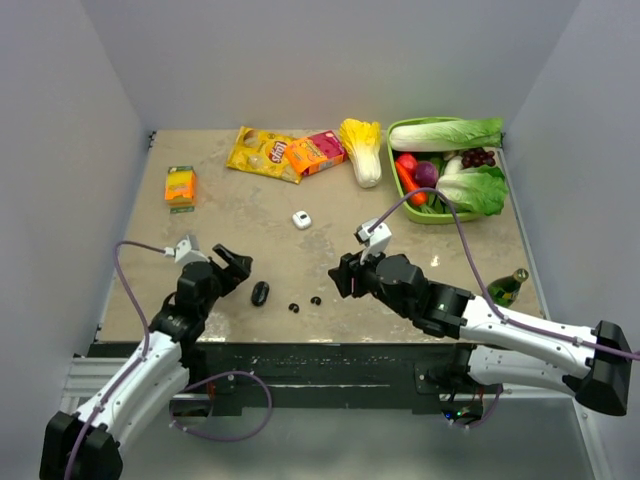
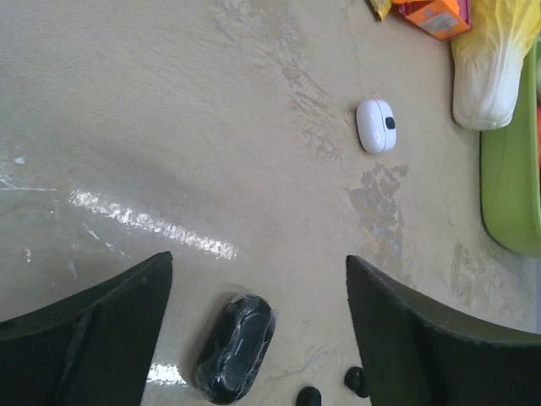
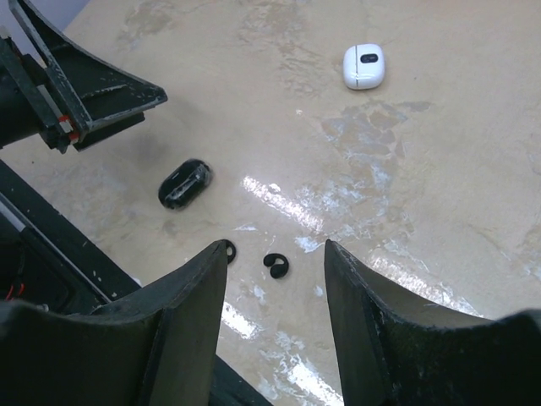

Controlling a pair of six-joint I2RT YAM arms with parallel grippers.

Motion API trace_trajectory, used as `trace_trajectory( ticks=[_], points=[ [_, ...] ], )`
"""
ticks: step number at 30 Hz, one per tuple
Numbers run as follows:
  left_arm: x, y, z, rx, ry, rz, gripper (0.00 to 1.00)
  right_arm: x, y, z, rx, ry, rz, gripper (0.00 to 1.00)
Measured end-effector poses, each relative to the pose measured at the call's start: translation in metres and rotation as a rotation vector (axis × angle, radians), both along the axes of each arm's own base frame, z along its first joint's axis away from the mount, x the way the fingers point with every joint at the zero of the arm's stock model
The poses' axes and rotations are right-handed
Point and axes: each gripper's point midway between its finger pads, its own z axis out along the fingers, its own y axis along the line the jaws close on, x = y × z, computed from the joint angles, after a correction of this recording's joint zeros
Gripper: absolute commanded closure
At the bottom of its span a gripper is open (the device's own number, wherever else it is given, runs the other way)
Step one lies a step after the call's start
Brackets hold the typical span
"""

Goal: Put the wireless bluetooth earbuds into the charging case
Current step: Pick up the charging case at the center of the board.

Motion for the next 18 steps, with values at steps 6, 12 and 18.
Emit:
trace_trajectory(
  ticks=[6, 12, 18],
  points=[
    [-0.011, 0.013, 0.000, 0.000, -0.006, 0.057, 0.67, -0.002, 0.005, -0.009, -0.015, 0.021, 0.021, 0.50],
    [-0.031, 0.016, -0.047, 0.037, 0.146, 0.043, 0.94, -0.004, 0.006, -0.013, -0.019, 0.029, 0.033, 0.51],
    [-0.043, 0.016, -0.071, 0.052, 0.231, 0.029, 1.00, -0.005, 0.006, -0.016, -0.023, 0.033, 0.038, 0.52]
  ],
)
